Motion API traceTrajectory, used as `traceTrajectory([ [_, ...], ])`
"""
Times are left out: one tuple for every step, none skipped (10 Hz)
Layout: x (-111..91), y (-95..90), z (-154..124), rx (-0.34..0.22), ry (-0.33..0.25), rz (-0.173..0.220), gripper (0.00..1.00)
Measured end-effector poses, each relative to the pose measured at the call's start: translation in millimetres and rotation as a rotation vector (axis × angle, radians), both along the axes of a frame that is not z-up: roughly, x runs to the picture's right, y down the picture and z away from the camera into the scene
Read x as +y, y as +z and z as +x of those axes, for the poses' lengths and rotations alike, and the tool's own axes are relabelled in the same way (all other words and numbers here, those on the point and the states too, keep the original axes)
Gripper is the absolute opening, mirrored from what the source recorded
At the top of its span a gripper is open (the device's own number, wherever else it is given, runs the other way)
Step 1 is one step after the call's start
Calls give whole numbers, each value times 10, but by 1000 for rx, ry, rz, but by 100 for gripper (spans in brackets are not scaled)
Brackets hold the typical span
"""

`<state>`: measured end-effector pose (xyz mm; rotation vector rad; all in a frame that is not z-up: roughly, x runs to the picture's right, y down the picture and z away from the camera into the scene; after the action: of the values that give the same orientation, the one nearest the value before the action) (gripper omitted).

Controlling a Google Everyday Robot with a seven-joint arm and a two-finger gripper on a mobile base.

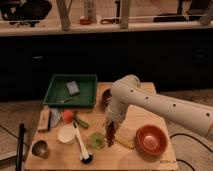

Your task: Place grapes in plastic cup

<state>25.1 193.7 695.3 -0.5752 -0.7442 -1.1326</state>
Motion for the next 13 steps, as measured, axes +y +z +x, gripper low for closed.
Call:
traceTrajectory([
  [23,-11,-62,-16,-17,2,0],
  [52,-20,-96,-29,-28,0,0],
  [79,-32,-146,-41,-40,-2,0],
  [117,-43,-243,-63,-59,-6,0],
  [151,-56,-290,-77,-72,-9,0],
  [176,-71,-329,-88,-88,-14,0],
  [189,-80,-404,-105,-104,-14,0],
  [195,-81,-450,-116,-115,-14,0],
  [202,-79,-485,-126,-123,-13,0],
  [222,-74,-552,-138,-137,-16,0],
  [236,-67,-647,-153,-151,-18,0],
  [246,-56,-684,-160,-156,-21,0],
  [245,-50,-686,-165,-161,-22,0],
])
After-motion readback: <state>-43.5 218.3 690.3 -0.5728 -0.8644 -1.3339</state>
